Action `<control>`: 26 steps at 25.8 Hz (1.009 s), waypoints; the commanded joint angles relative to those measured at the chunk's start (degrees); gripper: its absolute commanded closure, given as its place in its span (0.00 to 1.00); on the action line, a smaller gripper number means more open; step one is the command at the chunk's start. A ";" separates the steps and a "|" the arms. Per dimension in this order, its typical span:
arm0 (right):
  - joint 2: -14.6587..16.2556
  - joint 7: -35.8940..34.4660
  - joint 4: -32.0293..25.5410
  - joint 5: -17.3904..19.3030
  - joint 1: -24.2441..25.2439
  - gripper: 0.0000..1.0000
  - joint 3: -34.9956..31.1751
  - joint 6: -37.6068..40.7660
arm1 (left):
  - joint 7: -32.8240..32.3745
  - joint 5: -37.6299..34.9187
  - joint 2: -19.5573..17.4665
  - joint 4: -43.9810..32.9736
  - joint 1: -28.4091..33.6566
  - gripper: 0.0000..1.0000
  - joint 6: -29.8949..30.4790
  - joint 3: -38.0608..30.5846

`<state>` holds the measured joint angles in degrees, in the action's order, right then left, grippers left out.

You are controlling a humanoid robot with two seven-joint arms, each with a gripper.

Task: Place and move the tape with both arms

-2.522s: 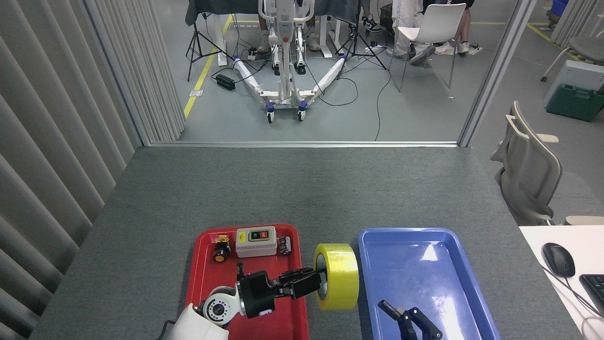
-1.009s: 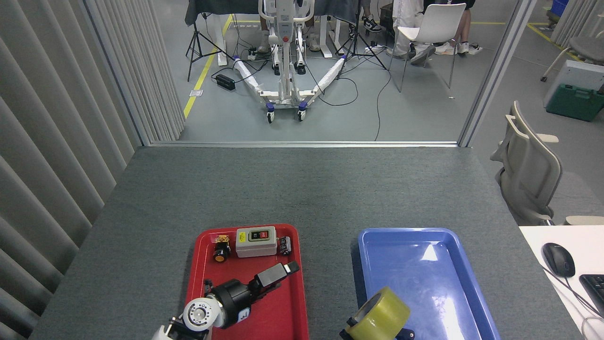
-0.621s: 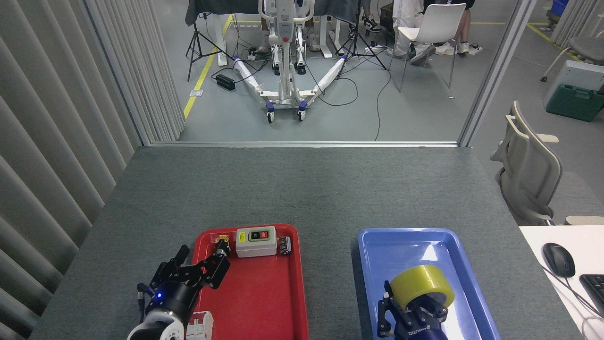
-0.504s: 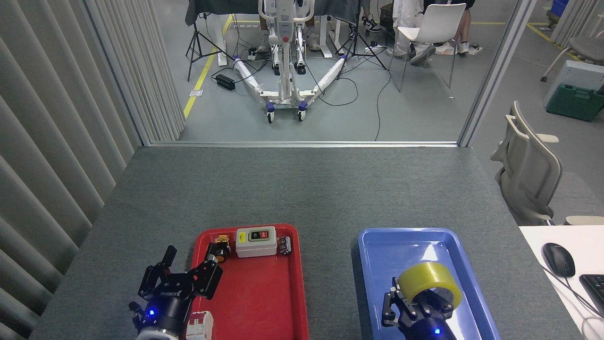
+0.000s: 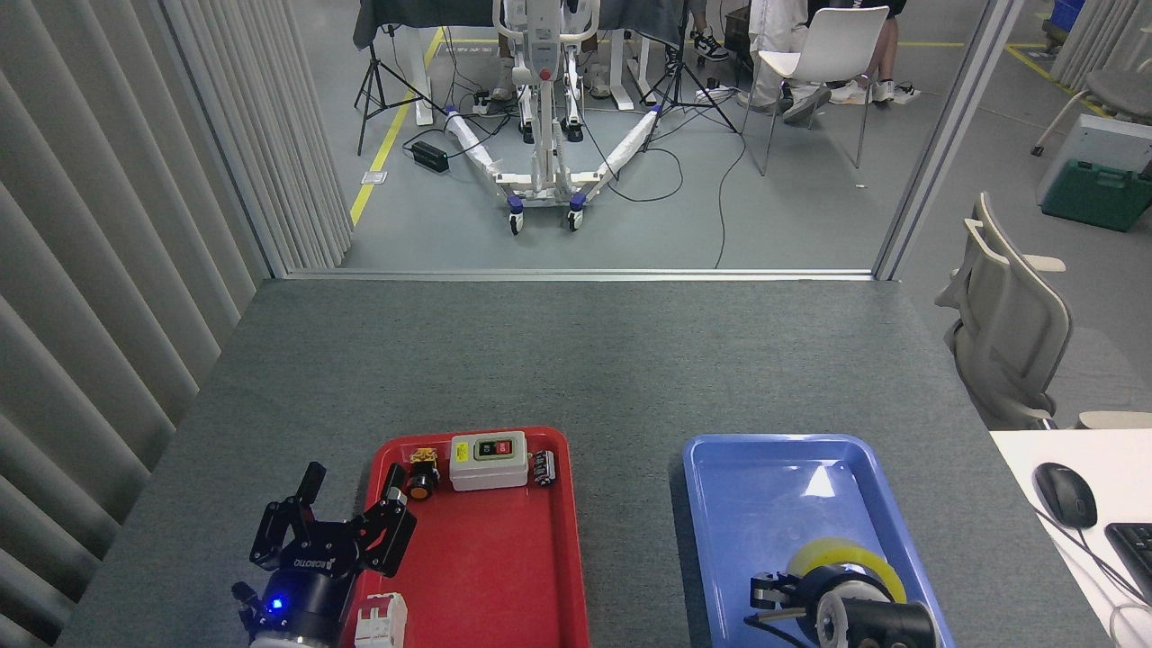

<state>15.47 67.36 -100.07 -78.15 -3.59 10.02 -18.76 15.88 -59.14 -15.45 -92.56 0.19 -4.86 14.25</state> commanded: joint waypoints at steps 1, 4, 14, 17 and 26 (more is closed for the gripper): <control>1.76 3.13 3.21 3.89 -4.32 1.00 1.23 -5.24 | -0.24 1.48 0.16 3.09 -2.21 0.00 -1.55 -2.12; 2.37 3.13 6.02 4.15 -6.08 1.00 1.32 -5.50 | -3.75 1.48 0.69 7.57 -2.82 0.00 -2.34 -0.45; 4.04 2.60 12.53 3.89 -8.80 0.00 2.90 -11.65 | -12.19 -12.05 2.62 7.13 -3.26 0.00 1.00 -0.89; 3.87 2.16 12.44 3.62 -8.54 0.00 3.07 -11.65 | -11.93 -13.90 2.62 6.69 -3.70 0.00 1.79 -0.10; 3.78 -11.37 11.30 3.45 -6.96 0.00 4.13 -11.04 | -11.31 -16.18 4.82 6.78 -5.55 0.00 5.83 0.78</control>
<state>19.29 62.67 -88.04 -74.65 -11.47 14.04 -30.33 4.28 -75.24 -11.11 -85.72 -5.21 0.79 15.23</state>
